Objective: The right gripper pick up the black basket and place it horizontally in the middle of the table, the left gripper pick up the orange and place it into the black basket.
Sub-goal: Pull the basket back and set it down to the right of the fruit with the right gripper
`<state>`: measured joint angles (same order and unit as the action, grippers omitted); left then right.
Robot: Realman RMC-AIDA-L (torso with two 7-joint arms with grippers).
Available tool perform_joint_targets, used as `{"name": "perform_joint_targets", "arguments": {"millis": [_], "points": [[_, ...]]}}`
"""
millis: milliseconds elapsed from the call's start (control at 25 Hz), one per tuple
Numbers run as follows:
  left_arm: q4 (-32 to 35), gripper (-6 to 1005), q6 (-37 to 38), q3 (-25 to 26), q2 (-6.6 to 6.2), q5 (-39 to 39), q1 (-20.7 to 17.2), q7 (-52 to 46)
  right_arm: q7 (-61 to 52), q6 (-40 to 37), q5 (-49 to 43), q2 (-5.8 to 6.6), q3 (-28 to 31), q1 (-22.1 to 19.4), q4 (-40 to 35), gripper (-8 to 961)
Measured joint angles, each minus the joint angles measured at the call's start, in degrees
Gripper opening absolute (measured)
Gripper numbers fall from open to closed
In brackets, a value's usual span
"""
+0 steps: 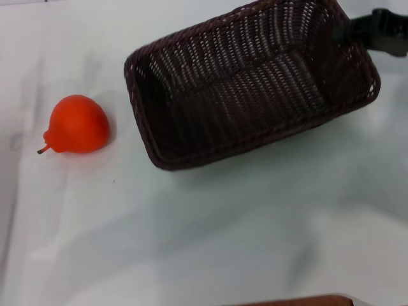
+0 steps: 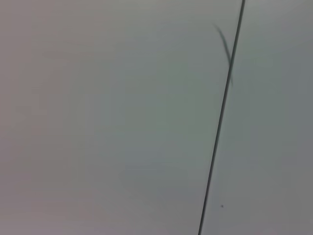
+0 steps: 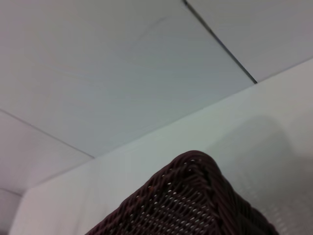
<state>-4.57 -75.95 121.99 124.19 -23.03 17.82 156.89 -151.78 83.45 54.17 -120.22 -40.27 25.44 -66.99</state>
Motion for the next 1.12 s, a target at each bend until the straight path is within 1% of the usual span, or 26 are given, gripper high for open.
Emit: {"name": "perform_joint_targets", "arguments": {"millis": [120, 240, 480, 560, 760, 960, 1120], "points": [[0.0, 886, 0.6, 0.0, 0.0, 0.0, 0.3, 0.0, 0.2, -1.0, 1.6, -0.14, -0.7, -1.4, 1.5, 222], [0.0, 886, 0.6, 0.0, 0.0, 0.0, 0.5, 0.0, 0.6, -1.5, 2.6, -0.14, -2.0, -2.0, 3.4, 222], [0.0, 886, 0.6, 0.0, 0.0, 0.0, 0.6, 0.0, 0.8, -3.0, 4.1, -0.15, -4.7, -3.1, 4.6, 221], [0.0, 887, 0.5, 0.0, 0.0, 0.0, 0.4, 0.0, 1.0, -3.3, 5.0, -0.14, -5.1, -3.6, 5.3, 222], [0.0, 887, 0.5, 0.0, 0.09, -0.1, 0.0, 0.0, 1.8, -2.5, 5.8, 0.34, -5.0, -3.9, 6.6, 229], [-0.4, 887, 0.2, 0.0, 0.04, -0.2, -0.2, 0.0, 2.3, -2.0, 5.9, 0.34, -4.9, -4.1, 7.7, 235], [-1.2, 887, 0.2, -0.2, -0.05, -0.4, -0.5, 0.0, 2.4, -1.8, 5.9, 0.34, -4.6, -4.4, 8.2, 471]]}}
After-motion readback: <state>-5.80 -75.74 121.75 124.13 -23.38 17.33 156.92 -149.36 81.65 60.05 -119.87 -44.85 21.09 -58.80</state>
